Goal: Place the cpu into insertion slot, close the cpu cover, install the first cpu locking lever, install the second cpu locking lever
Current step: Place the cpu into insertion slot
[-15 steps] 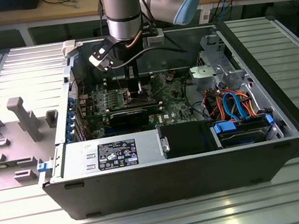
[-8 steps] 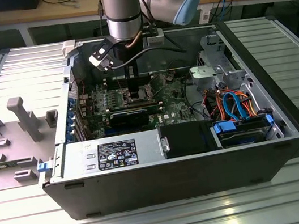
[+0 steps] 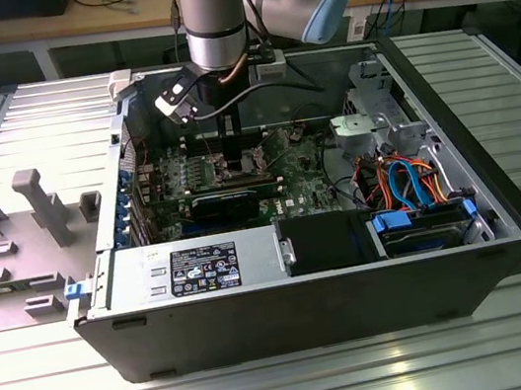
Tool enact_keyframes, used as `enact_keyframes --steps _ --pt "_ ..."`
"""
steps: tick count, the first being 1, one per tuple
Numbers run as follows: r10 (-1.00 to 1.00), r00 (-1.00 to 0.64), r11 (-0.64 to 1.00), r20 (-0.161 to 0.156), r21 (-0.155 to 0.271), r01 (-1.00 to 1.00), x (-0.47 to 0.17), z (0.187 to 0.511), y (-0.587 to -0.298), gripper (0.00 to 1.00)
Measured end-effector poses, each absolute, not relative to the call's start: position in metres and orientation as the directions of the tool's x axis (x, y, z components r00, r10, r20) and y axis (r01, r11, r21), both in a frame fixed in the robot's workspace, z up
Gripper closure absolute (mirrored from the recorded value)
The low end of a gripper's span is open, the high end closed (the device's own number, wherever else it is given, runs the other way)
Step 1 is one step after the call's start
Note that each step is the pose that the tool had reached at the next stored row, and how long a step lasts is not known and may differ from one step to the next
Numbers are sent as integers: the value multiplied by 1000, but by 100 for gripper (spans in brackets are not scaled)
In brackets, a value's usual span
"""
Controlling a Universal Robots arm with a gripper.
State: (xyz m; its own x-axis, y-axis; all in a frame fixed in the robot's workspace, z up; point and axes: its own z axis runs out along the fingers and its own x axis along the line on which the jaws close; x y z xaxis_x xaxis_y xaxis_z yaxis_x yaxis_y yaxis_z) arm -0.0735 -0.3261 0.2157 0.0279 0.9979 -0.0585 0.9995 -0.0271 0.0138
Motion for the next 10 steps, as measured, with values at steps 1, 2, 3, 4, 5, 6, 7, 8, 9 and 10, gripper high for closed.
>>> enact_keyframes --steps 1,2,3,4,5,6,7,8,9,10 --pt "998 11 -10 -58 14 1000 -73 215 -326 38" --pt "998 -10 10 -57 14 1000 -73 215 -326 38" --pt "998 -12 13 -54 14 1000 -73 214 -325 38" --pt "999 -12 13 -50 14 1000 -73 214 -325 38" --pt "999 -12 13 -45 14 1000 -73 213 -325 38" --pt "999 -12 13 -44 14 1000 -73 213 -325 38" --pt "999 -12 13 -45 14 1000 -73 213 -325 38" --pt "999 -12 13 -45 14 1000 -73 213 -325 38" --pt "999 -12 13 -45 14 1000 -73 213 -325 38" --pt "999 -12 13 -44 14 1000 -73 213 -325 38"
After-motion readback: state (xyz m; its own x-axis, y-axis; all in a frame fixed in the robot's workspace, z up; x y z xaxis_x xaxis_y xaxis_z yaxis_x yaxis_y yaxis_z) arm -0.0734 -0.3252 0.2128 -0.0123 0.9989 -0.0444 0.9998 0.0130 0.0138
